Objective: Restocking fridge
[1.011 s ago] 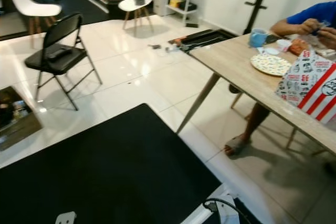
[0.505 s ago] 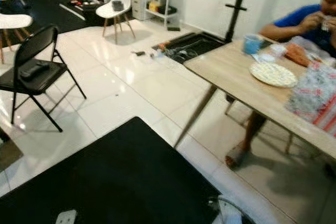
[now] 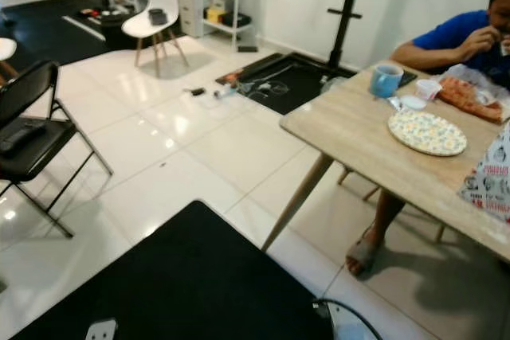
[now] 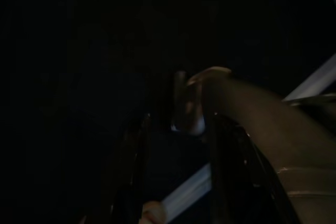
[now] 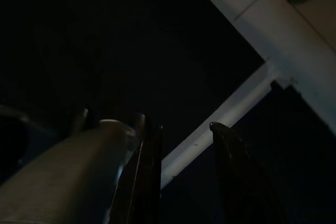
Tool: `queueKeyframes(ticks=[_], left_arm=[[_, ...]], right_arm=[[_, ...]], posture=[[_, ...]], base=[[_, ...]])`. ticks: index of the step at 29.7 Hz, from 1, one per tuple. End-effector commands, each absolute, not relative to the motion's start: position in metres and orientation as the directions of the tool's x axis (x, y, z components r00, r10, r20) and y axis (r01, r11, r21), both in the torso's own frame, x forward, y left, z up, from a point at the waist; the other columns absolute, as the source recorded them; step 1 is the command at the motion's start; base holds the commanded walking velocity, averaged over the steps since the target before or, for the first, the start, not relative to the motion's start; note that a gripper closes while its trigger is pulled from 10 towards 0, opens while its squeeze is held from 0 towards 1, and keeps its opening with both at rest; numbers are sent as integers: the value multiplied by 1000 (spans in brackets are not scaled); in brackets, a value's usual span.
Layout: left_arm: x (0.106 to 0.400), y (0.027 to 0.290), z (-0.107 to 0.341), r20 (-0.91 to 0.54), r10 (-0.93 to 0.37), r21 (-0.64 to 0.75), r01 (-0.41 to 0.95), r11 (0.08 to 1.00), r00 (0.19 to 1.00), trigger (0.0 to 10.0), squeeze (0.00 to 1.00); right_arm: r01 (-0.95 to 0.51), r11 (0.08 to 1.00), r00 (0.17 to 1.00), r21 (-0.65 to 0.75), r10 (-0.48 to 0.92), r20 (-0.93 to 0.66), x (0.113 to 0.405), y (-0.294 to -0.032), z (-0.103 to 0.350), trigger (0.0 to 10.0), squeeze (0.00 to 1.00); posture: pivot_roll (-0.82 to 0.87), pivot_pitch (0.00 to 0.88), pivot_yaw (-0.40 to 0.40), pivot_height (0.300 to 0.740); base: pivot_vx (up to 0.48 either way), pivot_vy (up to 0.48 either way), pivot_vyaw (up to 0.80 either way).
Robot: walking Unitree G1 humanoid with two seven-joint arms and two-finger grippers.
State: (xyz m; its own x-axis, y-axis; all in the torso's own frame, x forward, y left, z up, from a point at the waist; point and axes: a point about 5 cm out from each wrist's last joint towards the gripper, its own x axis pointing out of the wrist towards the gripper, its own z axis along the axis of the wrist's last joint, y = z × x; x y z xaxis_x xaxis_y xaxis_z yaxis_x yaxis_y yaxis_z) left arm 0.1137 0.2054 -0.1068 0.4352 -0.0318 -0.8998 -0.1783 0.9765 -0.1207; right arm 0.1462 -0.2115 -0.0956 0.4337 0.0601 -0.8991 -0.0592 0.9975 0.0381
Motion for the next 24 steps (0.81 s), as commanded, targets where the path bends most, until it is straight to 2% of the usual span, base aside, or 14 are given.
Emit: queueKeyframes(ticks=[1, 14, 24], left_arm=[[122, 202, -105, -891, -43, -128, -157, 979, 453, 10000, 0], [121, 203, -105, -892, -45, -127, -154, 980, 449, 10000, 0], [121, 204, -105, -892, -18, -93, -145, 985, 451, 10000, 0]], right_arm=[[-44, 999, 424, 28, 44, -905, 143, -216, -96, 10000, 0], [-39, 999, 417, 25, 39, -908, 142, -215, -97, 10000, 0], [-41, 999, 415, 21, 36, -909, 142, -215, -97, 10000, 0]], posture=[[-24, 0, 20, 740], [-22, 0, 23, 740], [-21, 0, 20, 740]], base=[[424, 0, -769], [409, 0, -769], [0, 0, -769]])
